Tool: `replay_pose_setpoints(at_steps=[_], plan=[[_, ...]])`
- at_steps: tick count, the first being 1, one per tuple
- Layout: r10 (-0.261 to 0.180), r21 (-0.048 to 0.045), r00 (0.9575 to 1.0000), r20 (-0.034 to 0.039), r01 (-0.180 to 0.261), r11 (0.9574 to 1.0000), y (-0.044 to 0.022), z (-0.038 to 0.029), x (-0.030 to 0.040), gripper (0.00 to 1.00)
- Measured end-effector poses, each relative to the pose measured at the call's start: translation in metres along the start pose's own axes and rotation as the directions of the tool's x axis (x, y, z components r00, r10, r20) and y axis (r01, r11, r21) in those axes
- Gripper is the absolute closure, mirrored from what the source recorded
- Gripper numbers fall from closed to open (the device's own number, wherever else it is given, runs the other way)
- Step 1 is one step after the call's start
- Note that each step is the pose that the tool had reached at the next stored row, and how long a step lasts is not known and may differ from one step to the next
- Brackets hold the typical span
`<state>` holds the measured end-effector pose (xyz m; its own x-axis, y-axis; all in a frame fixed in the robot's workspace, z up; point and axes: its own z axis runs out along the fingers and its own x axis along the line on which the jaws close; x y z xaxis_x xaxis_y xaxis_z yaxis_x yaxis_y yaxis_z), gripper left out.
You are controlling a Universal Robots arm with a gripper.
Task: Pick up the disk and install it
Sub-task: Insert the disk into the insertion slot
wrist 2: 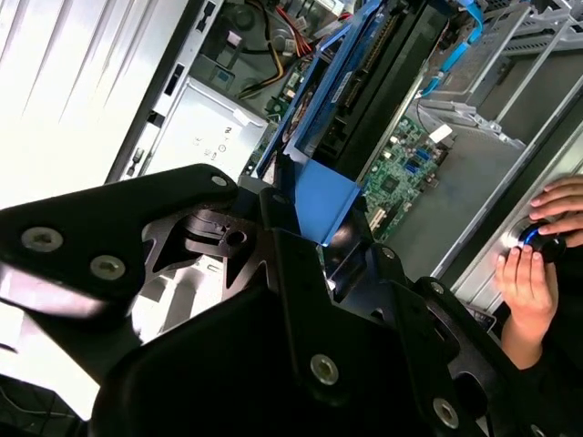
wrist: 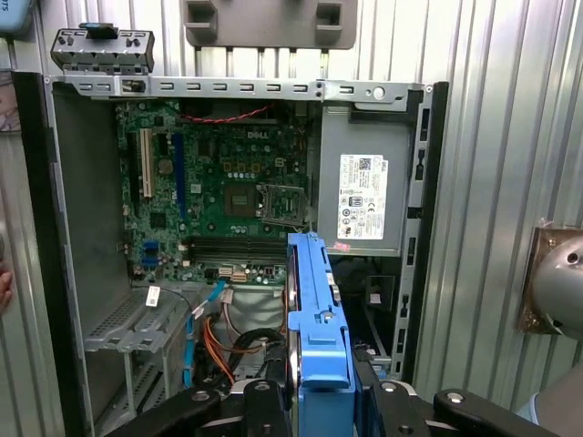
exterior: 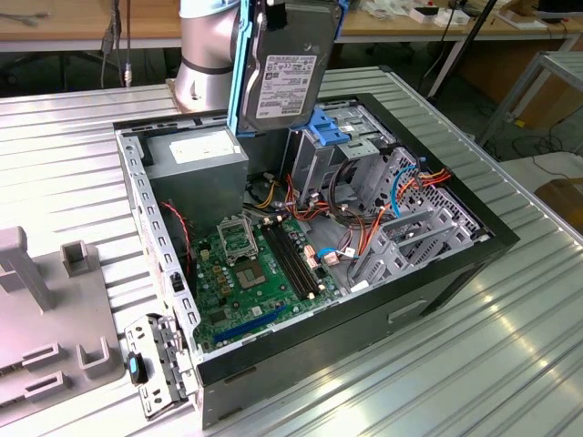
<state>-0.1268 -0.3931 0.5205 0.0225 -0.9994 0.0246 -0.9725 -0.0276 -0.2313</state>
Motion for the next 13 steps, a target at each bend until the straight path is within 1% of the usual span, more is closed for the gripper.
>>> replay_pose_setpoints(at_steps=[13], plan=[[0.0,0.0,1.0,-0.0001,0.0,1.0,-0.0001,0.0004,0.016,0.63]])
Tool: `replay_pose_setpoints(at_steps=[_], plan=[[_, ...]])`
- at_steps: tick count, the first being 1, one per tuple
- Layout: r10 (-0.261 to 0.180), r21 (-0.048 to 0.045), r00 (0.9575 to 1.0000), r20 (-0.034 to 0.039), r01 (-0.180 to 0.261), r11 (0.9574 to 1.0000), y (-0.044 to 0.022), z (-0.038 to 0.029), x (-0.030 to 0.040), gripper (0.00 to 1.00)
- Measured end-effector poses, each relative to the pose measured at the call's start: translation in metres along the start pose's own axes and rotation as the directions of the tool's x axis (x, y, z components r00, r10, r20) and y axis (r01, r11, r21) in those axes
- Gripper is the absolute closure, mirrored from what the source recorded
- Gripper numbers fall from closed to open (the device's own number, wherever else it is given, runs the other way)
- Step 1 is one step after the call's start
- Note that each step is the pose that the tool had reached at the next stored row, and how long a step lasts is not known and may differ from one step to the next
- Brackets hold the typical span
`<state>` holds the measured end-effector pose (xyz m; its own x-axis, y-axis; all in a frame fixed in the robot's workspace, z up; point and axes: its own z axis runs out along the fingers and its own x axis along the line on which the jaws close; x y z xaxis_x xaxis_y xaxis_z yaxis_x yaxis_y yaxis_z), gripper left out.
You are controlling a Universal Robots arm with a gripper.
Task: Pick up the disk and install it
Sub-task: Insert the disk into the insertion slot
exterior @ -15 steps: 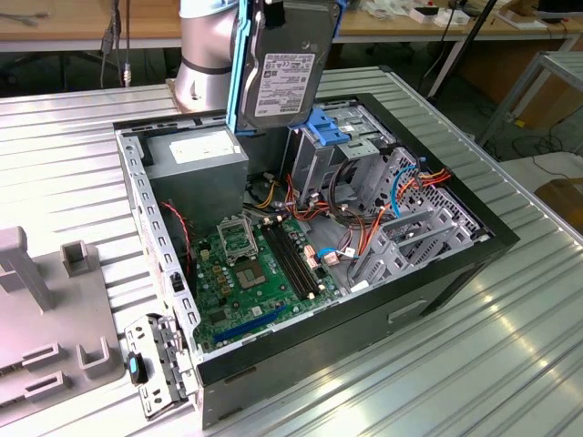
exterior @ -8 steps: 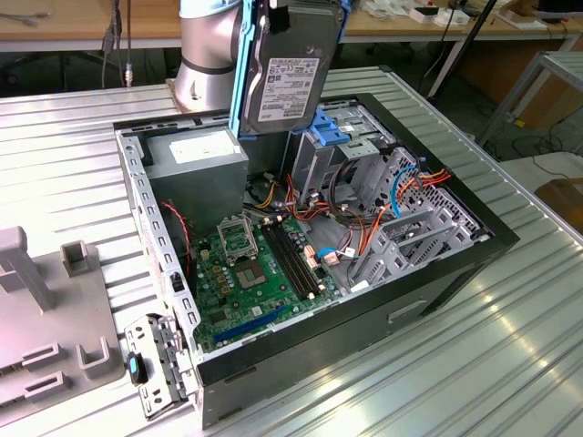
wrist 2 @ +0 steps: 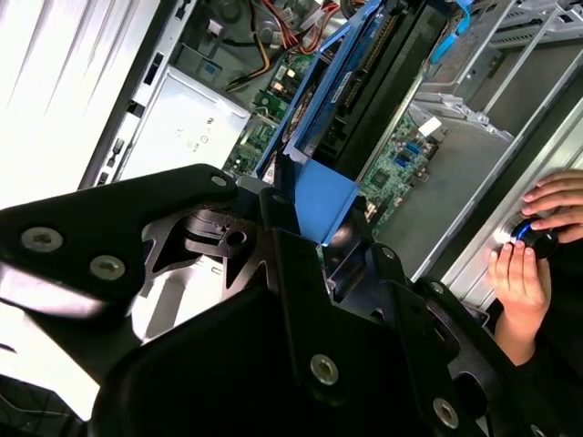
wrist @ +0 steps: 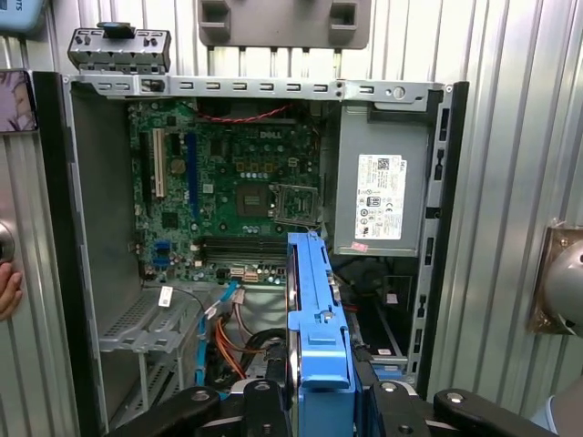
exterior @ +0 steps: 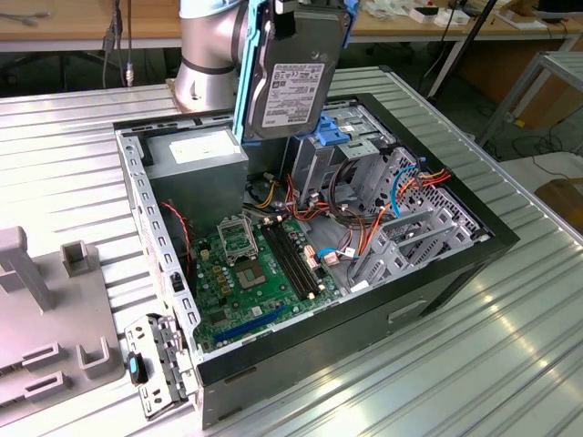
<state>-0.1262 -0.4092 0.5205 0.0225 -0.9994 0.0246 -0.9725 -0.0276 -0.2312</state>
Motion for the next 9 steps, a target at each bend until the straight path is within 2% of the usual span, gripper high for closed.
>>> replay_pose_setpoints(at_steps=[9], plan=[[0.0,0.0,1.0,0.0,0.0,1.0,-0.0003,0.0004,0.0129,0.63]])
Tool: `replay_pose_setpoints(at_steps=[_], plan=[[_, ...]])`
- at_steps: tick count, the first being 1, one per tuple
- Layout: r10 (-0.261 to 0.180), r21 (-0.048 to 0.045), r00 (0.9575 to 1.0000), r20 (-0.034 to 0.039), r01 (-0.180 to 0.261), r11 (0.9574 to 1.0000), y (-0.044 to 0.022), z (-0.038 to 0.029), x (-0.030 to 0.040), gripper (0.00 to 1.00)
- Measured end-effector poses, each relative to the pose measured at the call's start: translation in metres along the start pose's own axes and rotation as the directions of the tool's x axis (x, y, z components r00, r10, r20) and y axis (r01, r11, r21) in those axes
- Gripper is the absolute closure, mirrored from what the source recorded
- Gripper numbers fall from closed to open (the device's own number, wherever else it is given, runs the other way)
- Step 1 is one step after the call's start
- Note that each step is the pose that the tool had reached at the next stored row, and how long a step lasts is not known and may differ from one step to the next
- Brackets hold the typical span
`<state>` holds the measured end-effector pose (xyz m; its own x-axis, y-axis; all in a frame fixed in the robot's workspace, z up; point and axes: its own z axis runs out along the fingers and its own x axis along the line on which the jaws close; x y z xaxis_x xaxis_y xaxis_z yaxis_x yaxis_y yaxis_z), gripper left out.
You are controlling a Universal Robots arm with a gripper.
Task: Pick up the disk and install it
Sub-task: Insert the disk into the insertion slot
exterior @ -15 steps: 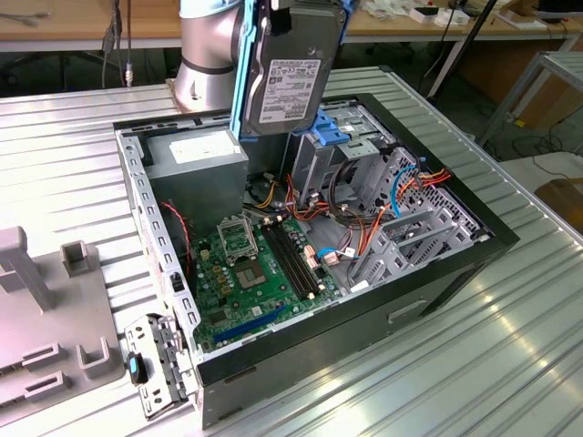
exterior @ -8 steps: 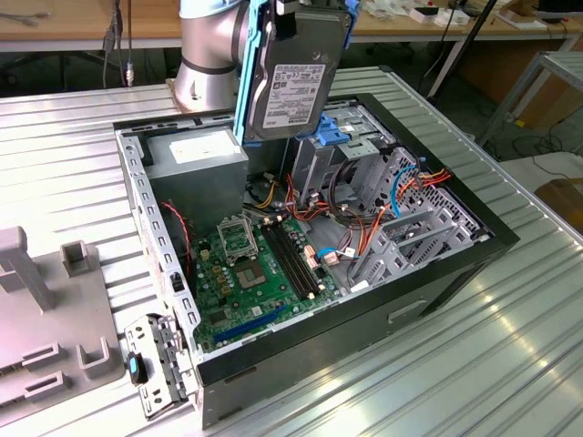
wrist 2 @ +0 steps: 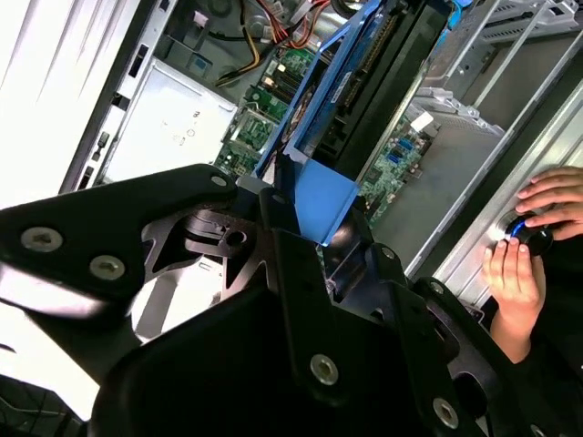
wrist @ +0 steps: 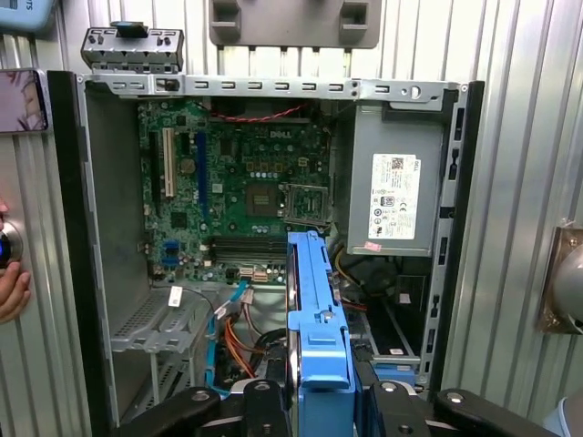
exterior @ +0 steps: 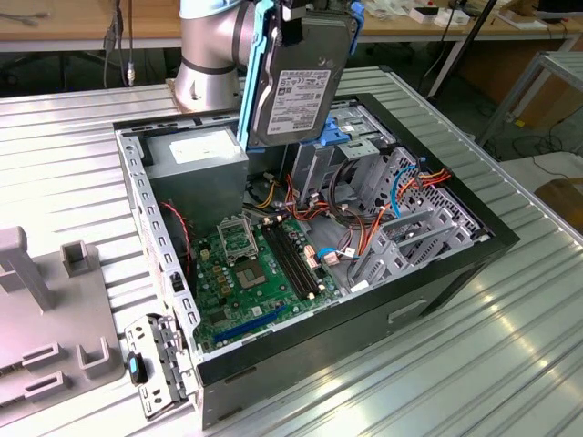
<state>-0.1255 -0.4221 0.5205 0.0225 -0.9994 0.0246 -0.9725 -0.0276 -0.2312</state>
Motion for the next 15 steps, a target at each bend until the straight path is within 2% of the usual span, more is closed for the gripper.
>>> replay_pose_setpoints(at_steps=[4,15], plan=[[0.0,0.0001,1.0,0.0001,0.0,1.0,0.0,0.0004,0.0078,0.63],[0.0,0.0001,1.0,0.0001,0.0,1.0,-0.0001,0.0011,0.0162,0.63]])
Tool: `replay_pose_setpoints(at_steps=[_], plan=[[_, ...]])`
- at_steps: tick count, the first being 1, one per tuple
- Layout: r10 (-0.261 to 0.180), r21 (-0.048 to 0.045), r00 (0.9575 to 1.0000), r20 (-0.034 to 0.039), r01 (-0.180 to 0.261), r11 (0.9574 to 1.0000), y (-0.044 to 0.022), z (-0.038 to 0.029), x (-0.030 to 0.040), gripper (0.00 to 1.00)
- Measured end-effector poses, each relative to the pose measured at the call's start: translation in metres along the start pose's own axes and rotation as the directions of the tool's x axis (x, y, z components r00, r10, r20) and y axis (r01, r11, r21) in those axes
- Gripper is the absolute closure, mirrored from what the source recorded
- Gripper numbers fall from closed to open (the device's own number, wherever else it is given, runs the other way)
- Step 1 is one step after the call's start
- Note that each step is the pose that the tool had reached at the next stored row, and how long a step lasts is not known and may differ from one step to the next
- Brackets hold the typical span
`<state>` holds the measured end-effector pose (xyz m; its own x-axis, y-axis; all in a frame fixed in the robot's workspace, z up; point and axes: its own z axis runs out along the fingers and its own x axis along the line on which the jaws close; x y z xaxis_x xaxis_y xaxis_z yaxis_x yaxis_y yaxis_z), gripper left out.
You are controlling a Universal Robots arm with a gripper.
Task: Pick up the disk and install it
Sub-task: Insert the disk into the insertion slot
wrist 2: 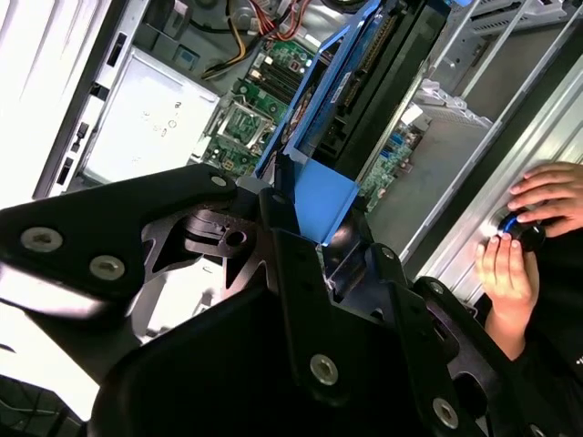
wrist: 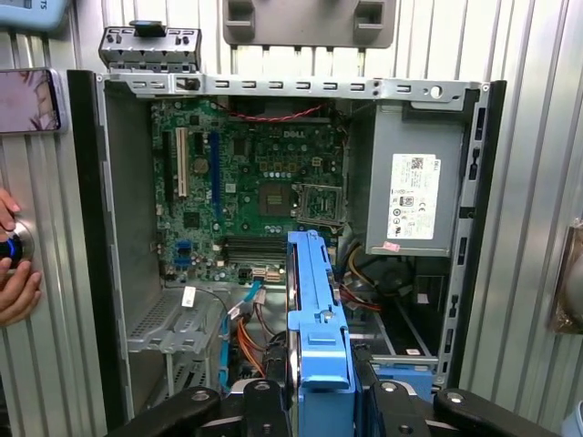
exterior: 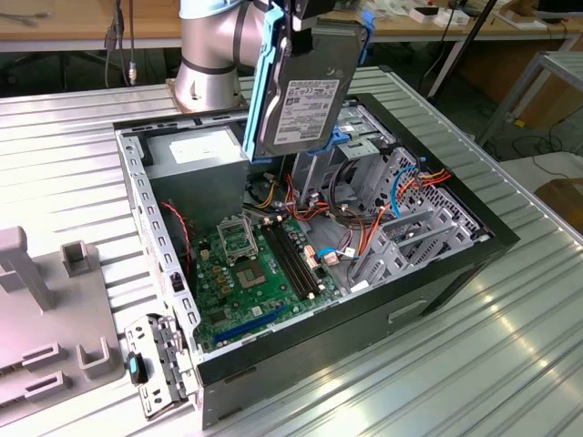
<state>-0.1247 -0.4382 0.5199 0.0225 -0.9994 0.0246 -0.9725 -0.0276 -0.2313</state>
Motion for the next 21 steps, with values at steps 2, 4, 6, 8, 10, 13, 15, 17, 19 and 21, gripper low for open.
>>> replay_pose_setpoints(at_steps=[2,4,6,8,10,13,15,17,19,21], plan=[[0.0,-0.0001,1.0,-0.0001,0.0,1.0,-0.0001,0.0001,0.0013,0.63],[0.0,0.0,1.0,0.0,0.0,1.0,-0.0002,0.0003,0.0028,0.63],[0.0,0.0,1.0,0.0,0.0,1.0,-0.0003,0.0005,0.004,0.63],[0.0,0.0,1.0,0.0,0.0,1.0,-0.0004,0.0006,0.0053,0.63],[0.0,0.0,1.0,0.0,0.0,1.0,-0.0005,0.0008,0.0072,0.63],[0.0,0.0,1.0,0.0,0.0,1.0,-0.0008,0.001,0.0094,0.63],[0.0,0.0,1.0,0.0,0.0,1.0,-0.001,0.0011,0.0106,0.63],[0.0,0.0,1.0,0.0,0.0,1.0,-0.0013,0.0012,0.0117,0.63],[0.0,0.0,1.0,0.0,0.0,1.0,-0.0021,0.0015,0.0134,0.63],[0.0,-0.0001,1.0,-0.0001,0.0,1.0,-0.0025,0.0016,0.0135,0.63]])
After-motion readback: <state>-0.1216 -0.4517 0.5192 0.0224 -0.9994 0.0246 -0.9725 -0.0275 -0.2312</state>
